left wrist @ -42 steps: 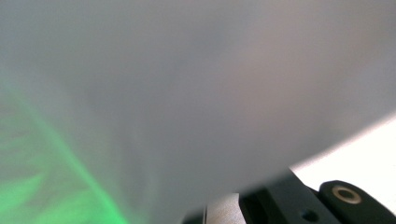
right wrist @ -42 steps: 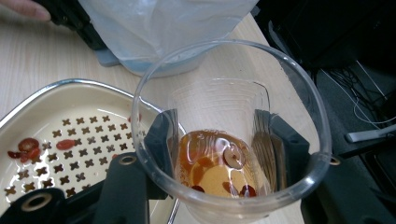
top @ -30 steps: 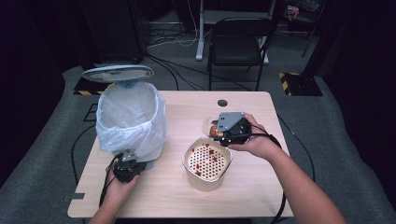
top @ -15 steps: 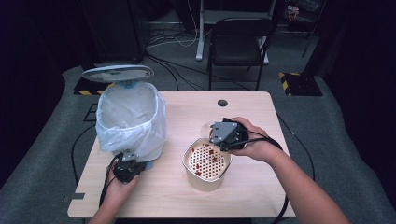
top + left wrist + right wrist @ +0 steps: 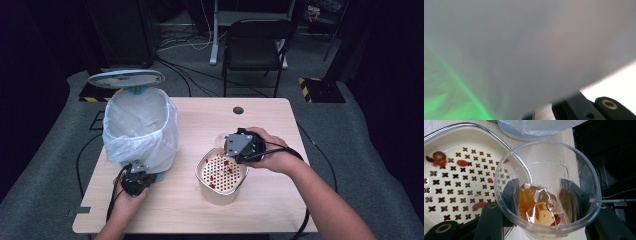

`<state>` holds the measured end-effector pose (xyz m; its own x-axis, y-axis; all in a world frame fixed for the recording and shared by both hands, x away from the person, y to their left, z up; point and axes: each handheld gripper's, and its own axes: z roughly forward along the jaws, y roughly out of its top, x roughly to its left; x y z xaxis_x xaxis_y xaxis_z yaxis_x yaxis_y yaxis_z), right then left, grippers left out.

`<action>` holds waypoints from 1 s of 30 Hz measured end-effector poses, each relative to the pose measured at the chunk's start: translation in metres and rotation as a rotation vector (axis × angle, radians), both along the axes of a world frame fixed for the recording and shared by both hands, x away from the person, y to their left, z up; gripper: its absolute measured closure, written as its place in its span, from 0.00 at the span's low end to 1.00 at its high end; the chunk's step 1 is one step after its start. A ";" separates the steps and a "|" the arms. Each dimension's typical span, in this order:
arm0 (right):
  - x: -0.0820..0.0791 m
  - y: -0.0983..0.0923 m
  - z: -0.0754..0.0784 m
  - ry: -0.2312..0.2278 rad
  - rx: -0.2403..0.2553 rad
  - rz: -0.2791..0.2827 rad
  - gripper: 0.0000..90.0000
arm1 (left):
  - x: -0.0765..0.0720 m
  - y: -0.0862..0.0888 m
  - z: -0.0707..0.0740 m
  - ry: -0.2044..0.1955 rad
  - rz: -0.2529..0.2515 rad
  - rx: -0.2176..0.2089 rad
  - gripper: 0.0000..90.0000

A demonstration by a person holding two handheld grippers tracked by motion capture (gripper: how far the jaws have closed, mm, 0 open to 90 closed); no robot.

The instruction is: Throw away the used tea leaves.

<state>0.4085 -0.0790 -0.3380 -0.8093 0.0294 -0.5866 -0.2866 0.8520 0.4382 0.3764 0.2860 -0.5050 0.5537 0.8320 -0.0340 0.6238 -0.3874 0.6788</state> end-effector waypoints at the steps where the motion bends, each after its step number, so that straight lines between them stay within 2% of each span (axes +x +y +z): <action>1: 0.000 0.000 0.000 -0.002 -0.005 0.007 0.57 | 0.000 -0.001 -0.001 -0.003 0.009 -0.013 1.00; 5: -0.003 0.002 -0.002 -0.024 -0.041 0.017 0.57 | -0.001 -0.002 -0.001 -0.005 0.017 -0.027 1.00; 8: -0.006 0.003 -0.003 -0.064 -0.072 0.030 0.57 | 0.000 -0.001 0.000 -0.002 0.006 -0.007 1.00; 9: -0.007 0.004 -0.003 -0.075 -0.080 0.031 0.57 | 0.000 0.001 0.000 0.003 -0.006 0.011 1.00; 15: -0.014 0.008 -0.002 -0.144 -0.118 0.053 0.57 | 0.000 0.001 0.001 0.004 -0.011 0.013 1.00; 18: -0.018 0.010 -0.006 -0.194 -0.142 0.066 0.57 | 0.000 0.001 0.001 0.004 -0.011 0.013 1.00; 20: -0.019 0.010 -0.007 -0.210 -0.148 0.074 0.57 | 0.000 0.001 0.001 0.004 -0.012 0.013 1.00; 22: -0.022 0.011 -0.008 -0.256 -0.168 0.084 0.57 | 0.000 0.001 0.001 0.004 -0.011 0.013 1.00; 26: -0.025 0.012 -0.009 -0.319 -0.168 0.095 0.57 | 0.000 0.001 0.001 0.005 -0.011 0.012 1.00; 30: -0.028 0.011 -0.010 -0.358 -0.167 0.095 0.57 | 0.000 0.001 0.001 0.004 -0.011 0.013 1.00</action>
<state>0.3805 -0.0676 -0.3482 -0.5477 -0.1552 -0.8222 -0.4766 0.8655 0.1542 0.3767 0.2870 -0.5044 0.5625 0.8264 -0.0257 0.6225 -0.4029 0.6709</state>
